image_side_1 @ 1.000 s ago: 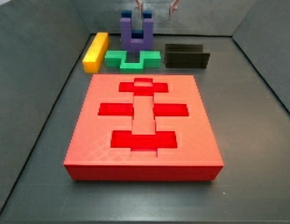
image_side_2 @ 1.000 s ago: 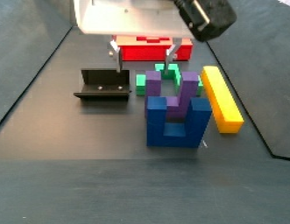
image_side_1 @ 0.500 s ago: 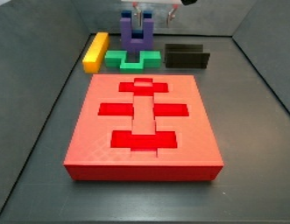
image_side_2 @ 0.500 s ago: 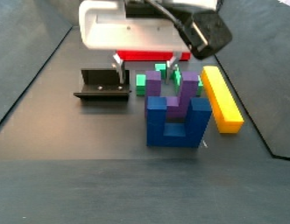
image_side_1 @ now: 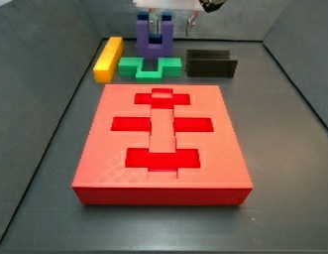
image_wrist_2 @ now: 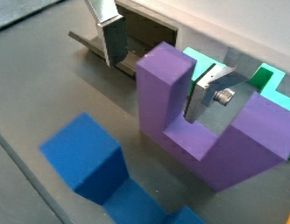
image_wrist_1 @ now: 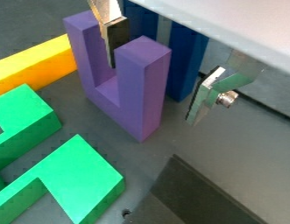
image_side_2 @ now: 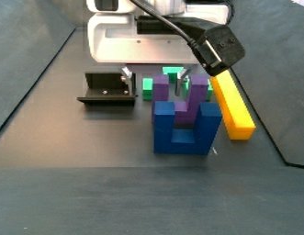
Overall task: Pick up the purple object. Move up. Move to above the board. Insert the purple object.
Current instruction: Pick up the purple object.
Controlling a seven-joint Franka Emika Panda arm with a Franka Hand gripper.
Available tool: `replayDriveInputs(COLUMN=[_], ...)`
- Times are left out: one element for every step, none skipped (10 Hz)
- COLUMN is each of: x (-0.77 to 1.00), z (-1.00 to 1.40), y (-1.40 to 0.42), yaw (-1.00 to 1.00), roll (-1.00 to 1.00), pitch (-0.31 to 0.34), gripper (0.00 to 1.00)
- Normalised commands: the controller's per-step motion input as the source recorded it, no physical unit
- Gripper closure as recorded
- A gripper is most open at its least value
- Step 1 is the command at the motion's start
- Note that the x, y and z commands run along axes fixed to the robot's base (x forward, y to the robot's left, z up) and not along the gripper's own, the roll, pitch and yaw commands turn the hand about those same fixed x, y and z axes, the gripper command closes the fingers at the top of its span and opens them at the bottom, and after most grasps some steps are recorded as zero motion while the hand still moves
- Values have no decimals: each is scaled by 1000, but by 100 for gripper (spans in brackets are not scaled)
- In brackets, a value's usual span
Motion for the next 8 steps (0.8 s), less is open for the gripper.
replayDriveInputs(x=[0,0,0,0,0,0,0,0], z=[0,0,0,0,0,0,0,0], y=[0,0,0,0,0,0,0,0], yaw=[0,0,0,0,0,0,0,0], roll=[4,9,0,0,0,0,0,0], pitch=[0,0,0,0,0,0,0,0], gripper=[0,0,0,100,100,100,100,100])
